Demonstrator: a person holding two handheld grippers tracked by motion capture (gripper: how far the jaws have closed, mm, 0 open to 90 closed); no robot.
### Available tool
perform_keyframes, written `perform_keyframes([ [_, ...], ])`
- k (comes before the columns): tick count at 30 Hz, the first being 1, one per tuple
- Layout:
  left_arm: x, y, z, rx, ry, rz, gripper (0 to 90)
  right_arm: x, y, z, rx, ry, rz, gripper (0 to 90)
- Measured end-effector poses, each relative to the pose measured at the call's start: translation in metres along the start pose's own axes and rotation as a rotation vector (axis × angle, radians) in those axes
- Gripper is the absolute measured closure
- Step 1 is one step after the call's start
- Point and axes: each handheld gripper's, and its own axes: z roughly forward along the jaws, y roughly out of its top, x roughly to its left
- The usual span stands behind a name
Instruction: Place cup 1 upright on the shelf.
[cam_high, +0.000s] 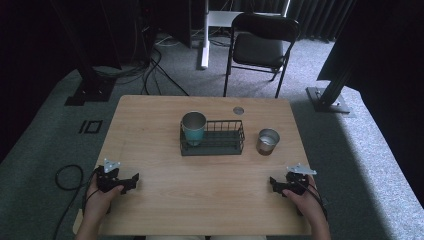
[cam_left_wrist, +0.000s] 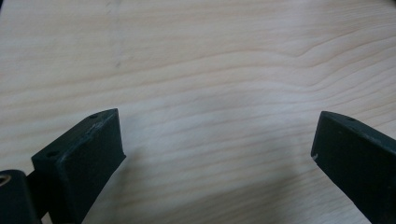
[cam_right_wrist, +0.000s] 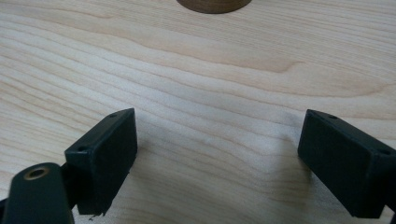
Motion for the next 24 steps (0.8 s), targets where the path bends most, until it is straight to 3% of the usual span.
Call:
perform_keyframes([
  [9, 0.0056, -0.0068, -0.0009, 0.025, 0.051, -0.037, 3.0, 0.0001, 0.0, 0.0, 0.0, 0.0, 0.0, 11.6],
  [14, 0.0069, -0.007, -0.0006, 0.033, 0.077, -0.034, 2.9, 0.0001, 0.0, 0.0, 0.0, 0.0, 0.0, 11.6],
  [24, 0.0071, -0.0066, -0.0001, 0.032, 0.072, -0.03, 2.8, 0.0, 0.0, 0.0, 0.001, 0.0, -0.001, 11.6],
])
